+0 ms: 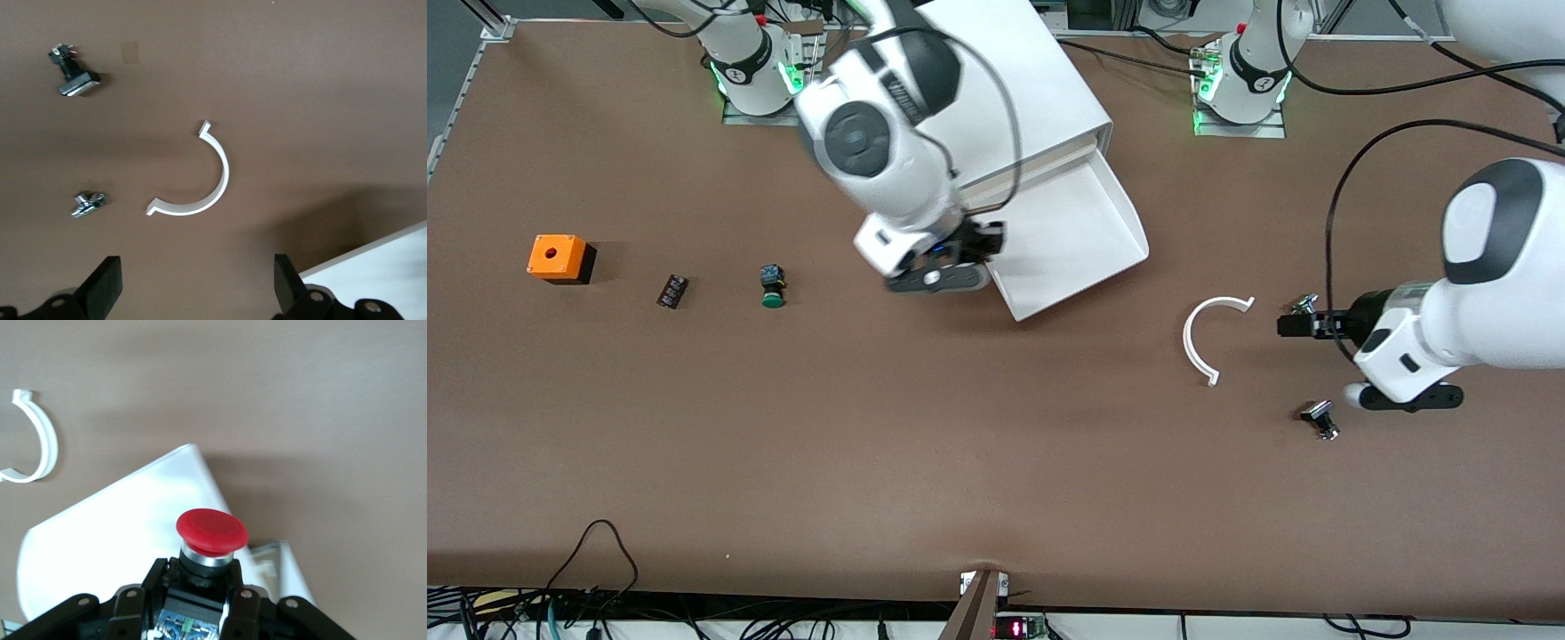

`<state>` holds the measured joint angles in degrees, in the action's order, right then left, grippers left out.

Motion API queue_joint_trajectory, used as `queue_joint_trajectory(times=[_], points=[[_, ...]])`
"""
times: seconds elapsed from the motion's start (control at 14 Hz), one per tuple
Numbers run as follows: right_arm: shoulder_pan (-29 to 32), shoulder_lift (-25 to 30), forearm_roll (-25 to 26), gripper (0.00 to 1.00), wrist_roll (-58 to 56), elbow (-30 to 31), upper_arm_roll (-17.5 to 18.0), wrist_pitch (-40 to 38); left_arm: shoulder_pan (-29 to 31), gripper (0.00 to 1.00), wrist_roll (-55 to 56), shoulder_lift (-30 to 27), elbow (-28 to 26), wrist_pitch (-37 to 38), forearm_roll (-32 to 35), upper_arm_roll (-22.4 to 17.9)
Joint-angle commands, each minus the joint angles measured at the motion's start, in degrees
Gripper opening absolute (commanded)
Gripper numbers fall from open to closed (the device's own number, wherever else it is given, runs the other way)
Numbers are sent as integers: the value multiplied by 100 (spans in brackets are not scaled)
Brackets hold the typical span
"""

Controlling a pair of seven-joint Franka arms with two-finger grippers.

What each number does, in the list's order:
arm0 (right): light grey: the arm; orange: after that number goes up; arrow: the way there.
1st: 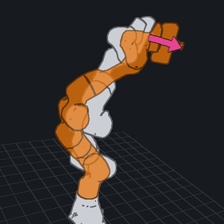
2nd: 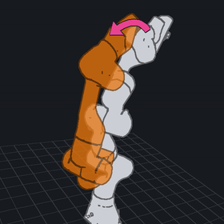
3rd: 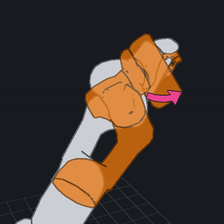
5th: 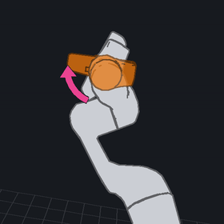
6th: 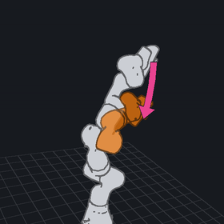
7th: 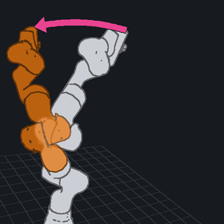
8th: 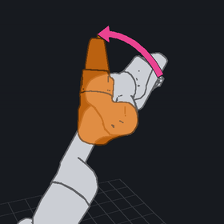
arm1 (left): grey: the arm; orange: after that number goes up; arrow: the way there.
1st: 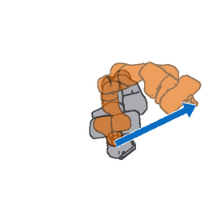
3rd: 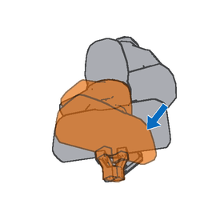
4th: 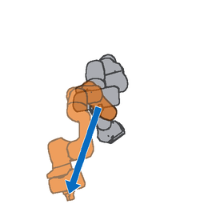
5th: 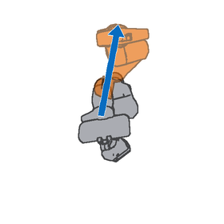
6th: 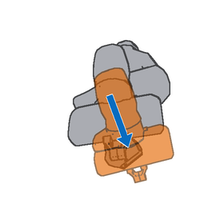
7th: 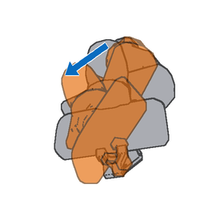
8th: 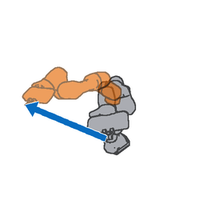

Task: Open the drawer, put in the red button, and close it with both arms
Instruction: 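Carry the red button with the right gripper into the open drawer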

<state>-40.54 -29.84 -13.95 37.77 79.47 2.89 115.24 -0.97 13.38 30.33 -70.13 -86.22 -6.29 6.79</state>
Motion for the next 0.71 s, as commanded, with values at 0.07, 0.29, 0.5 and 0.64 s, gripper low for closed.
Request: queue_joint_trajectory(times=[0.07,0.29,0.5,0.64], points=[[-734,-495,410,4,704,-275,-104,568,-359,100,1024,-142,-606,-702,111,68],[-990,-733,770,4,986,-275,-104,719,-474,100,1736,-151,-1001,-1387,119,260],[-1009,-812,859,11,995,-266,-104,719,-483,100,2290,-151,-1362,-1871,181,559],[-1061,-848,894,23,1083,-248,-104,719,-640,100,2668,-151,-1556,-2117,190,631]])
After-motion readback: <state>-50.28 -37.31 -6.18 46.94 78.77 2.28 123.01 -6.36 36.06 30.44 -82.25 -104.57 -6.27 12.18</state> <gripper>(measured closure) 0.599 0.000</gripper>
